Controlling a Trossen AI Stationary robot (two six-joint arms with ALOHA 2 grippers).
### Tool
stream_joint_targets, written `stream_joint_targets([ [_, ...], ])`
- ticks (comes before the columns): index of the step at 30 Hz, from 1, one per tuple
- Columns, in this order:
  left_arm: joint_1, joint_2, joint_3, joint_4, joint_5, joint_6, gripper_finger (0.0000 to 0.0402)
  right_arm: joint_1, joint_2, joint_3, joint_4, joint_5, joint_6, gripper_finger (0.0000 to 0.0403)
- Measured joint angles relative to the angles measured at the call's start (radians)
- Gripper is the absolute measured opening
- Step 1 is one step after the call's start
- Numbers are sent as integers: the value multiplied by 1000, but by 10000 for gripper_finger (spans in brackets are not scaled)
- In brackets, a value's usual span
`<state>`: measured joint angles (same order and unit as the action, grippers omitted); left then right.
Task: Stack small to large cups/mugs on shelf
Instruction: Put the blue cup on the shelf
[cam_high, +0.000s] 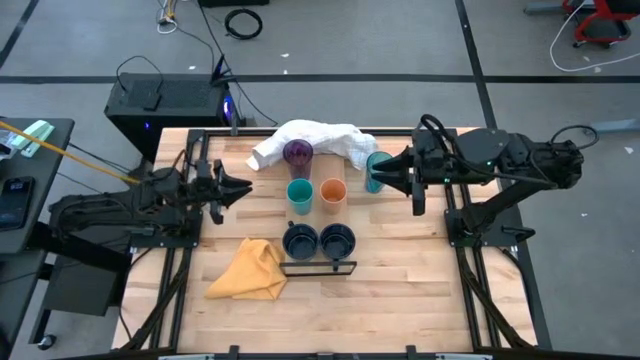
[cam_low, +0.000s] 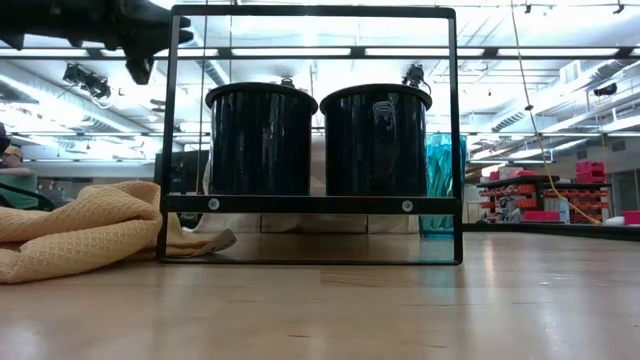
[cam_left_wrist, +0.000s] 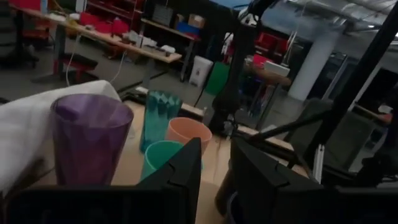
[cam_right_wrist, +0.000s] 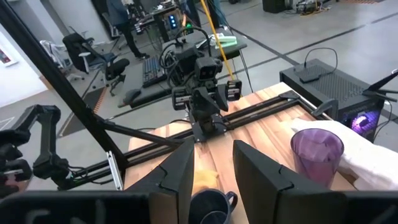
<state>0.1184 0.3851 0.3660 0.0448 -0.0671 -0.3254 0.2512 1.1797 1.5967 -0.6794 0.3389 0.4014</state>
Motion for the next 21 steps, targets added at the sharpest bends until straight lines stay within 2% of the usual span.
stream_joint_targets([
  [5,-1,-73,-8,-11,-25,15,95,0,-2,0,-1,0,15,118],
  [11,0,-235,-138,94,-56,-37,89,0,-2,0,0,3,15,118],
  [14,0,-288,-149,129,-52,-17,85,0,-2,0,-1,11,15,118],
  [21,0,-301,-151,-38,44,-36,83,-9,-2,0,0,23,19,118],
])
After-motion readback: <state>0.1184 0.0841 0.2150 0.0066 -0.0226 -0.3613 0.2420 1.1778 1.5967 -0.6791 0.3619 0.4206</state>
